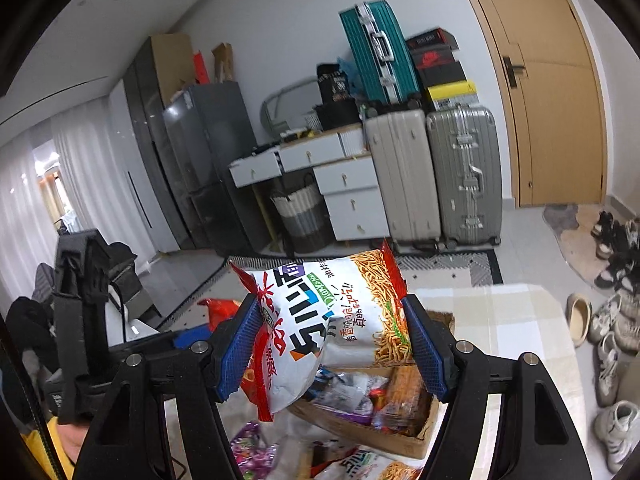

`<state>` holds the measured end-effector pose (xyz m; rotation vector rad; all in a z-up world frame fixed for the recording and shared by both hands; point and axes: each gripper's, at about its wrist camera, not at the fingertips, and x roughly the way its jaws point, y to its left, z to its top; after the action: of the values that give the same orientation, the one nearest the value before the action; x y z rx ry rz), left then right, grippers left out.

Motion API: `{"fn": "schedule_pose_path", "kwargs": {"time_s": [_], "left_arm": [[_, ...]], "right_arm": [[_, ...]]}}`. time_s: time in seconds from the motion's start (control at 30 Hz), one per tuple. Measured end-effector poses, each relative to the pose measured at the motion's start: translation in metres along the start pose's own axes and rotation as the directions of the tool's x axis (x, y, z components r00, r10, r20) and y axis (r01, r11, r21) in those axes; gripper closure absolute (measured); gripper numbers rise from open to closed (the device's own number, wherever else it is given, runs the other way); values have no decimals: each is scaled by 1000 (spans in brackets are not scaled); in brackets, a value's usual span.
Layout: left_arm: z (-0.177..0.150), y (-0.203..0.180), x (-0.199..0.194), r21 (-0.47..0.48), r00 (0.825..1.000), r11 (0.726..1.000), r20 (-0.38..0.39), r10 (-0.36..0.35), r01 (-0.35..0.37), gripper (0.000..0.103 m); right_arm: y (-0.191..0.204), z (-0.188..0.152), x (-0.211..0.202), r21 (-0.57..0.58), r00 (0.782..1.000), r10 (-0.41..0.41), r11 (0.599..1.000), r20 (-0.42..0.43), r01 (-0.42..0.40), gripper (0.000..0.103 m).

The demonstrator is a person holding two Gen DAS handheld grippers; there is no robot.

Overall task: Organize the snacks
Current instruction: 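Lower both bags into the box and open both tools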

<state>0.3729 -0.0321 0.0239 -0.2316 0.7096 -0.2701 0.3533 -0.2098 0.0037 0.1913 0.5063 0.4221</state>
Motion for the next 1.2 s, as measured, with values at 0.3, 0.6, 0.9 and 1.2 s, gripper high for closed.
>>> {"fn": "schedule_pose_path", "kwargs": {"time_s": [0.3, 0.6, 0.9, 1.2], "left_arm": [[19, 3, 80, 19, 998, 1000, -53, 20, -19, 55], [13, 12, 135, 21, 992, 999, -112, 50, -48, 55], [11, 24, 167, 5, 991, 999, -125, 45, -45, 55], [7, 37, 178, -38, 990, 998, -134, 48, -53, 51]], "right_arm": [[-34, -16, 54, 50, 997, -18, 999, -77, 22, 32], [-49, -30, 74, 74, 994, -20, 997, -112, 28, 32], [-53, -40, 84, 88, 991, -15, 996, -132, 27, 32], [-54, -45, 82, 88, 991, -16, 996, -134, 28, 32]]}}
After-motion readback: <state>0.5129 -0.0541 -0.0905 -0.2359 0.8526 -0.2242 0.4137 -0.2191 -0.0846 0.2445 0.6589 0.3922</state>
